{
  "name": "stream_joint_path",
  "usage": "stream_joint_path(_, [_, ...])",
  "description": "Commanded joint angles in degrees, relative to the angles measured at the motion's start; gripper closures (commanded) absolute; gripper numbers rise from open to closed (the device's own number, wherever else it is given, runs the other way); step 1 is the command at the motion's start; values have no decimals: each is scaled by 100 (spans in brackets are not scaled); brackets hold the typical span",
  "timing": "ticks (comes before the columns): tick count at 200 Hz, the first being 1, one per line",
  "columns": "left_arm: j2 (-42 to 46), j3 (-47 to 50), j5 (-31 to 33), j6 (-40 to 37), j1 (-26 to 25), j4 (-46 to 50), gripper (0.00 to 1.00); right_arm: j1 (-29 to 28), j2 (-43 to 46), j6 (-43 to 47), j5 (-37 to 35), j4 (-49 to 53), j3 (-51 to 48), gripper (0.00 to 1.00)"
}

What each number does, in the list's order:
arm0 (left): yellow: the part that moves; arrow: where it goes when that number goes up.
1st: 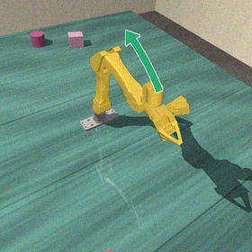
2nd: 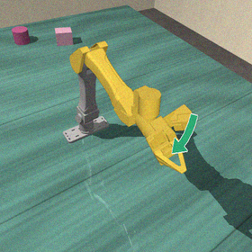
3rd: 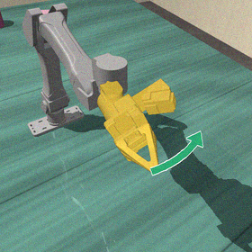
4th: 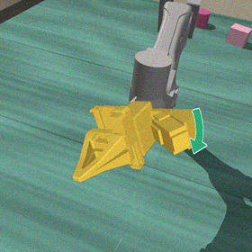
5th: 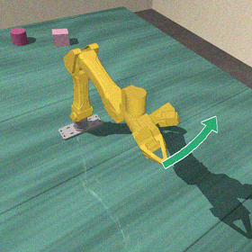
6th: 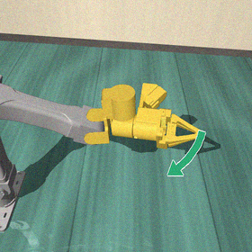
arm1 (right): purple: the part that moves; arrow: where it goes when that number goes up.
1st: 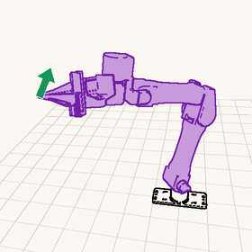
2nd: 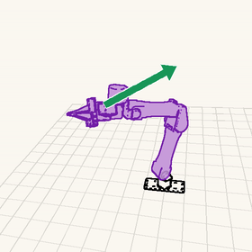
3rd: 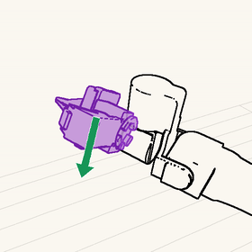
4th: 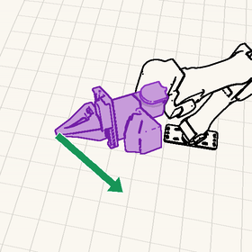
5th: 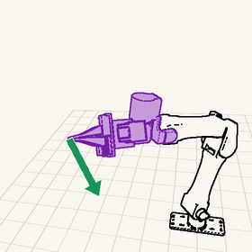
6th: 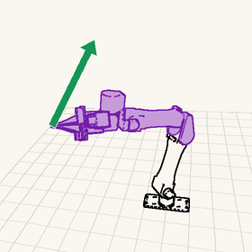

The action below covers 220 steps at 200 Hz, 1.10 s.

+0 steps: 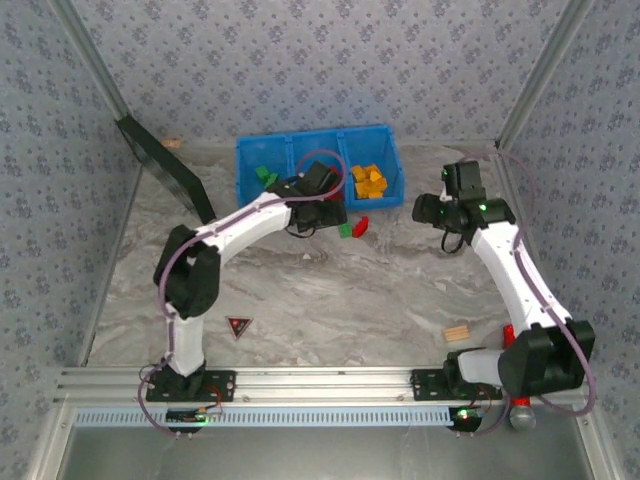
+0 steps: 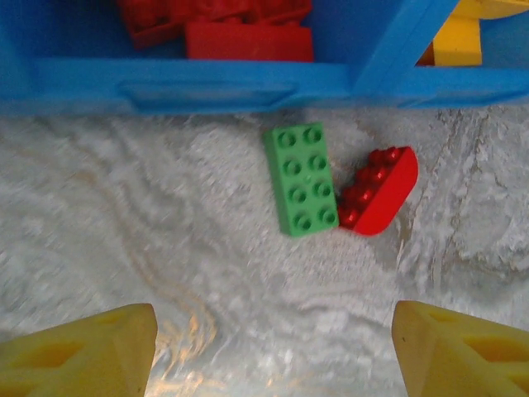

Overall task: Sort the legos into containers by color
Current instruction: Pick up the lego from the center of the table.

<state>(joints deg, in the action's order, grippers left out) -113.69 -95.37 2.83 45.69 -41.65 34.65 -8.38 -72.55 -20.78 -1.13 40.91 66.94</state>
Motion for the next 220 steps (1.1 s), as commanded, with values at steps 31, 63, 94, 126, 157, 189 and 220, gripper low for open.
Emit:
stream_joint_path(31, [-1084,-1290,95,-47,-34,552,24,301,354,-181,880,-157,-676,21])
stream_joint_path(63, [-1579,-1941,220,-51,-49,792,24,389,348,-139,1028,-199,-769,17])
stream_joint_path(94, [-2044,-2600,360,-62,-59,1139,23,542,264,-85,1240,-239,-804,15])
stream_joint_path(126, [-2289,-2777,429,-49,-88,1202,24,634,118,-67,1369,-232,-787,14])
stream_joint_path(157, [-2430,-2720,437,21,-93,1224,25,695,45,-84,1391,-232,-774,14])
stream_joint_path(189, [-2518,-2644,447,141,-115,1088,26,742,-41,-58,1430,-188,-739,16])
stream_joint_path(220, [-2694,-2789,418,194,-123,1088,30,758,-208,-74,1453,-197,-684,17])
